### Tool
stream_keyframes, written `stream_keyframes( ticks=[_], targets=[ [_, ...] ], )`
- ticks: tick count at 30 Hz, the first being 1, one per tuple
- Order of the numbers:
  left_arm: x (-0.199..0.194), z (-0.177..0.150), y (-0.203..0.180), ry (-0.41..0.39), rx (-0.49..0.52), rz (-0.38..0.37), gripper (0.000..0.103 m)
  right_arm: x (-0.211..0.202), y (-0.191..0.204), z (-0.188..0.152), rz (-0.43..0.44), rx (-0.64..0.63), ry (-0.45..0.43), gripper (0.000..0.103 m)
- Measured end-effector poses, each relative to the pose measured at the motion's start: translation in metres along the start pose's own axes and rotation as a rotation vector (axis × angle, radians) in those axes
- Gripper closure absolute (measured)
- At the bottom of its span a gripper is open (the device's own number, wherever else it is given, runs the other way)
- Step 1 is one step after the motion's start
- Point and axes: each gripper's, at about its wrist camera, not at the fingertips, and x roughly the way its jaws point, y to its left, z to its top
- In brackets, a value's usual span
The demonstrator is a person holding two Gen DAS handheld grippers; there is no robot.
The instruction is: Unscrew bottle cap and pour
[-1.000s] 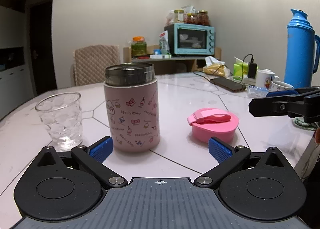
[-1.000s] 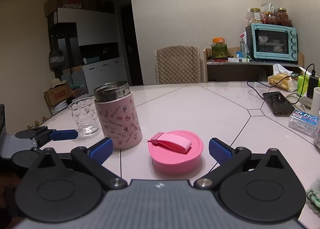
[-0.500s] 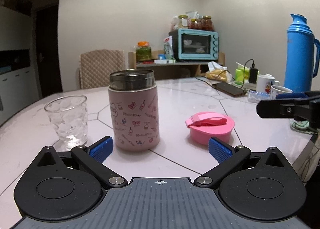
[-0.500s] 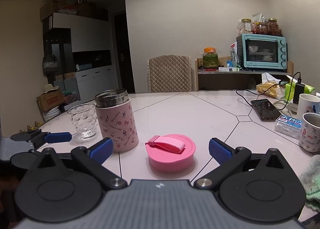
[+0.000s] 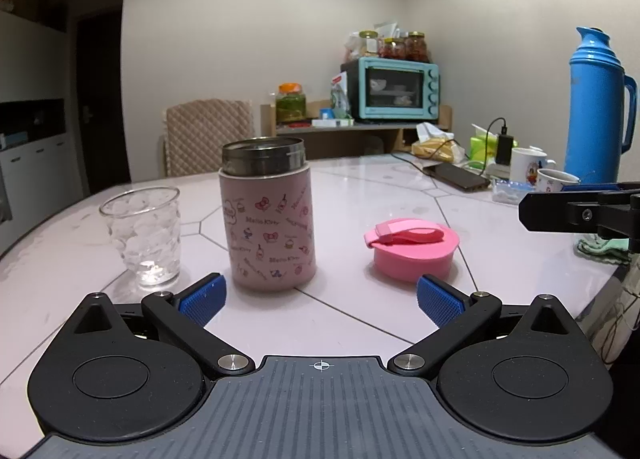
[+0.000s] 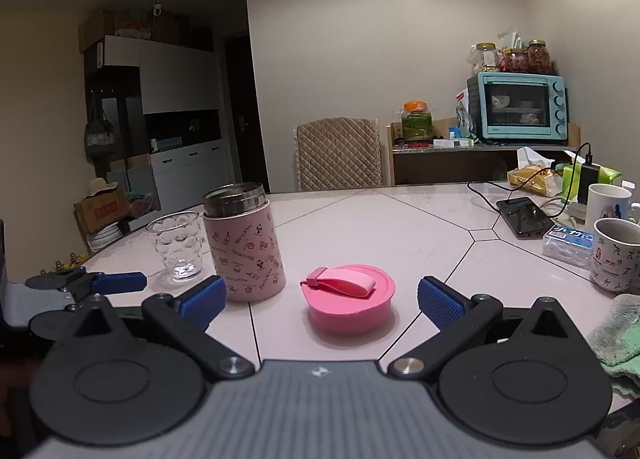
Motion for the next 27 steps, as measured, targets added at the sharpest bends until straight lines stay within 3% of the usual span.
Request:
stream_keyframes(
  ticks=[27],
  targets=[
    [-0.028,-0.005,-0.019,-0.006,-0.003,0.044,0.000,-0.042,0.007,-0.011,-0.099,0.008,-0.038,0.000]
  ],
)
